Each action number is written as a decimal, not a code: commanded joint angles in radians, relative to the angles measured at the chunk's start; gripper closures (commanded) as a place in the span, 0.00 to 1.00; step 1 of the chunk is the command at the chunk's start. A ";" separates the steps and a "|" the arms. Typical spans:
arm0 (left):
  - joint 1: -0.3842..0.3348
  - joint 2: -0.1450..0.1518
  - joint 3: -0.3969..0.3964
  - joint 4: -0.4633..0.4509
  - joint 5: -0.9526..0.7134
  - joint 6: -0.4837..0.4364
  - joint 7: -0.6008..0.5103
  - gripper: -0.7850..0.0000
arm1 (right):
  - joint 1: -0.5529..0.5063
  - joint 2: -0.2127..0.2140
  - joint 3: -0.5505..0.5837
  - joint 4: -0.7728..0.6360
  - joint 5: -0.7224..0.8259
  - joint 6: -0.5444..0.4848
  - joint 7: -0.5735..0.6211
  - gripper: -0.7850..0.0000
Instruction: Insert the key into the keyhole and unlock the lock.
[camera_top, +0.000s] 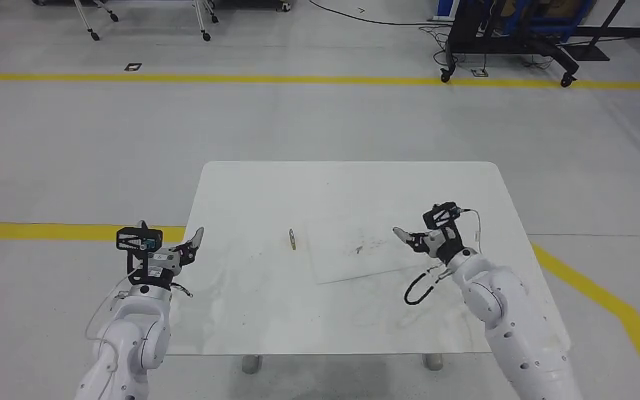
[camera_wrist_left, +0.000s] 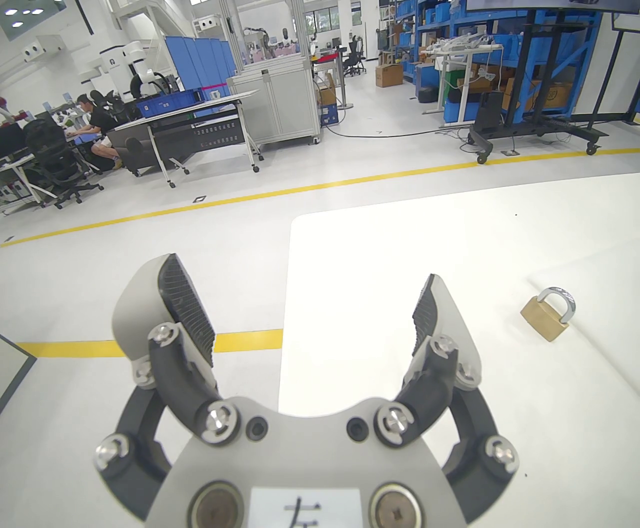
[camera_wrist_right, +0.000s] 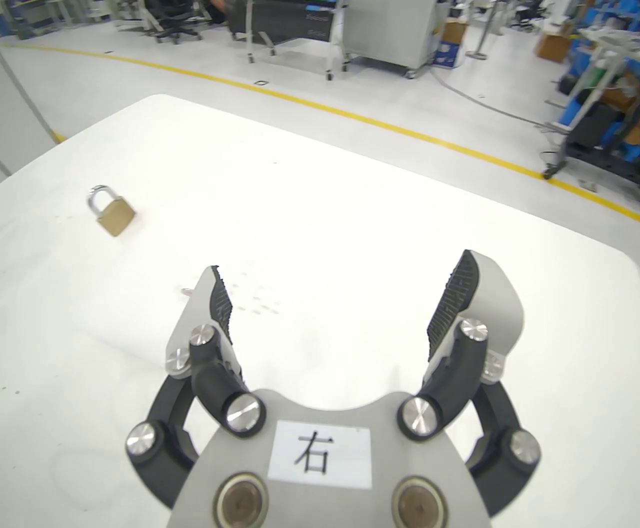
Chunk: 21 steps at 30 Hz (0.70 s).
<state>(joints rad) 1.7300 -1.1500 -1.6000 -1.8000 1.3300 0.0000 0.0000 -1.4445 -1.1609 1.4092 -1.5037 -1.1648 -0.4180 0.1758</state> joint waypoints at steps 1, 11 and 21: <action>0.000 0.000 0.000 0.000 0.000 0.000 0.000 0.00 | 0.069 -0.003 -0.033 0.091 0.044 -0.115 0.005 0.00; 0.000 0.000 0.000 0.000 0.000 0.000 0.000 0.00 | 0.330 -0.013 -0.187 0.487 0.034 -0.594 -0.184 0.00; 0.000 0.000 0.000 0.000 0.000 0.000 0.000 0.00 | 0.476 0.012 -0.448 0.654 -0.321 -0.594 -0.518 0.00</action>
<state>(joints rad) 1.7300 -1.1500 -1.6000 -1.8000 1.3300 0.0000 0.0000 -0.9818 -1.1491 0.9785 -0.8713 -1.4590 -1.0123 -0.3093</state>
